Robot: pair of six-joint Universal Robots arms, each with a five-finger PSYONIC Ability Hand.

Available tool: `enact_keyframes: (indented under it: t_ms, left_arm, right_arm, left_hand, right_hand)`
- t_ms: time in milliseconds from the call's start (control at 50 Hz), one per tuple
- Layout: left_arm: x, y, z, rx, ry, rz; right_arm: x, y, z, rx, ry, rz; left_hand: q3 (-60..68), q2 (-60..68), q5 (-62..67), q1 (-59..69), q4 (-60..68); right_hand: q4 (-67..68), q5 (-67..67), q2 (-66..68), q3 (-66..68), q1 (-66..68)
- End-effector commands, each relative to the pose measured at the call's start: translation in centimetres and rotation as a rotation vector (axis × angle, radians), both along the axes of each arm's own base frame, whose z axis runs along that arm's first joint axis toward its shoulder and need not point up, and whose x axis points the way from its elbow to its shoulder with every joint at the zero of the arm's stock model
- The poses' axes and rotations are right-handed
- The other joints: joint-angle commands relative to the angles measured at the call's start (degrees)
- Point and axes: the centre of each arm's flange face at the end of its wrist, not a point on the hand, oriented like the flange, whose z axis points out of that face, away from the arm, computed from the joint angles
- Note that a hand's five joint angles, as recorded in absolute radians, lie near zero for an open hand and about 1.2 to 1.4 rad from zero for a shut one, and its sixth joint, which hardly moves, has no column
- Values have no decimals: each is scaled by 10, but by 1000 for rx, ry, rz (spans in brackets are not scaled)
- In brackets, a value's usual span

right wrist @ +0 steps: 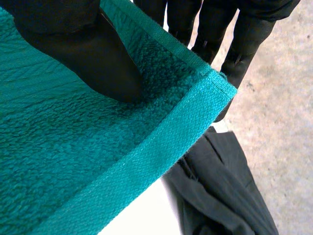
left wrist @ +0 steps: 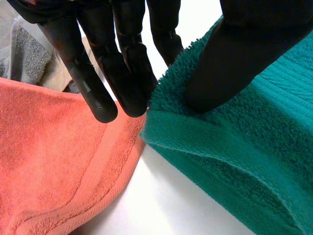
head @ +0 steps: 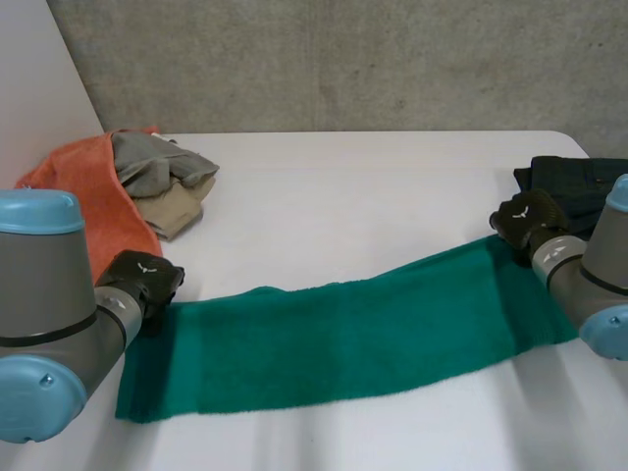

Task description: Fold the laundry.

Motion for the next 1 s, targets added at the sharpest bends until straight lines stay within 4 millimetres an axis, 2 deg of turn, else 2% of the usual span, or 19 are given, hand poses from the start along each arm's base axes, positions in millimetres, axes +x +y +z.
enact_keyframes:
  t_ms: [20,100,160,200,300,340,440,480,620,640,660,700,780,860,880,920,940,1000]
  left_arm:
    - [-2,-4,3,-30,18,0]
    - [-3,-4,15,-67,51,3]
    - [-3,-1,29,-112,99,11]
    - [-2,1,38,-141,127,18]
    - [0,10,44,-155,145,10]
    - [1,14,44,-151,147,6]
    - [1,23,36,-119,151,-18]
    - [1,24,35,-114,155,-25]
    - [-2,26,28,-106,172,-30]
    - [-3,26,28,-107,174,-31]
    - [-3,27,28,-108,176,-34]
    - [-4,27,29,-111,178,-35]
    - [-4,29,34,-127,184,-36]
    - [-2,31,44,-158,202,-31]
    - [-2,31,45,-161,203,-29]
    - [-1,30,48,-173,208,-25]
    - [1,30,50,-179,211,-22]
    - [2,29,52,-186,214,-19]
  right_arm:
    - [2,-10,-6,-30,-44,-18]
    - [-5,-13,12,-58,-118,-55]
    - [-16,-11,38,-81,-194,-92]
    - [-24,-2,56,-71,-243,-100]
    - [-45,21,72,23,-244,-67]
    - [-51,30,70,76,-233,-45]
    - [-70,58,41,286,-149,-31]
    - [-75,60,31,303,-122,-28]
    - [-87,50,-8,243,-112,-45]
    - [-88,48,-11,234,-116,-49]
    - [-90,43,-16,211,-129,-60]
    - [-93,38,-18,185,-143,-77]
    - [-110,29,-16,134,-157,-183]
    - [-139,20,1,62,-147,-306]
    - [-158,14,11,22,-124,-358]
    - [-170,10,16,-1,-100,-388]
    - [-185,6,20,-18,-61,-424]
    - [-195,1,27,-28,12,-454]
  left_hand:
    - [-584,-590,-575,-555,-588]
    - [-584,-590,-575,-555,-588]
    - [-584,-590,-575,-555,-588]
    - [-584,-590,-575,-555,-588]
    - [-584,-590,-575,-555,-588]
    - [-584,-590,-575,-555,-588]
    - [-584,-590,-575,-555,-588]
    - [-584,-590,-575,-555,-588]
    - [-584,-590,-575,-555,-588]
    - [-584,-590,-575,-555,-588]
    - [-584,-590,-575,-555,-588]
    - [-584,-590,-575,-555,-588]
    - [-584,-590,-575,-555,-588]
    - [-584,-590,-575,-555,-588]
    - [-584,-590,-575,-555,-588]
    - [-584,-590,-575,-555,-588]
    - [-584,-590,-575,-555,-588]
    - [-584,-590,-575,-555,-588]
  right_hand:
    - [-589,-593,-580,-585,-558]
    - [-589,-593,-580,-585,-558]
    - [-589,-593,-580,-585,-558]
    - [-589,-593,-580,-585,-558]
    - [-589,-593,-580,-585,-558]
    - [-580,-585,-572,-577,-550]
    - [-498,-503,-490,-494,-467]
    - [-486,-491,-478,-482,-456]
    - [-424,-429,-416,-420,-393]
    - [-389,-393,-381,-385,-358]
    - [-214,-218,-205,-210,-183]
    - [110,105,118,114,140]
    - [111,107,120,115,142]
    - [111,107,120,115,142]
    - [111,107,120,115,142]
    - [111,107,120,115,142]
    - [111,107,120,115,142]
    - [111,107,120,115,142]
